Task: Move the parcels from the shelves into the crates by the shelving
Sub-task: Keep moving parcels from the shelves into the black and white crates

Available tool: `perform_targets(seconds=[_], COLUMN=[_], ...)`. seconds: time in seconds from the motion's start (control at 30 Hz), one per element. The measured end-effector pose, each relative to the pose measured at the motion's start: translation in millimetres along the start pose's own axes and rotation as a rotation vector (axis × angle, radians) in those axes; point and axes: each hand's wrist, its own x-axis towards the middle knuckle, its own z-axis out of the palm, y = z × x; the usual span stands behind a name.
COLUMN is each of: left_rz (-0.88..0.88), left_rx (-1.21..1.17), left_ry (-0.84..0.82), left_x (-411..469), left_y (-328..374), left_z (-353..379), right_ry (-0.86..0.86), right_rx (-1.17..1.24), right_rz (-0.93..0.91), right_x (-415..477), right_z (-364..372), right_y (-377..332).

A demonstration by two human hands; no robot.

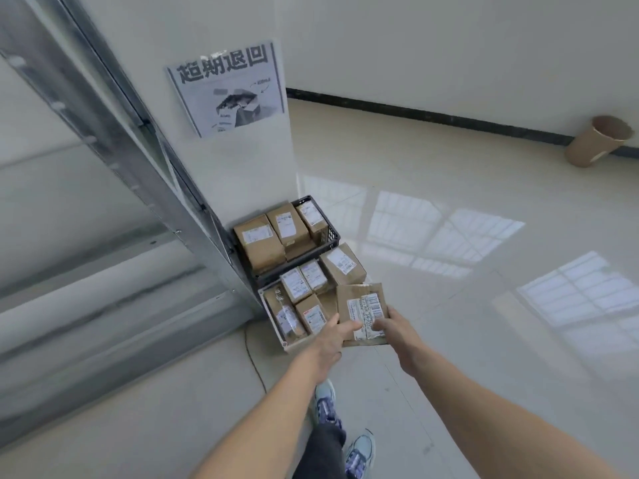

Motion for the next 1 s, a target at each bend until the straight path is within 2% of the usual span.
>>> perform_targets(seconds=[0.37, 0.57, 1.0], left_rz=[-0.068, -0.130, -0.231], left_rx=[-0.253, -0.326, -0.382], left_ry=[0.078, 0.137, 0.228], left_x=[134, 199, 337], left_y=[0, -5, -59], left_z=[-36, -61, -88], right_ry=[-0.115, -0.117, -0.151], right_rx=[-0.299, -0.382, -0.521], right_rz=[0.075, 0.112, 0.103], right_x=[136, 206, 352], right_z=[13, 28, 42], right_y=[-23, -11, 67])
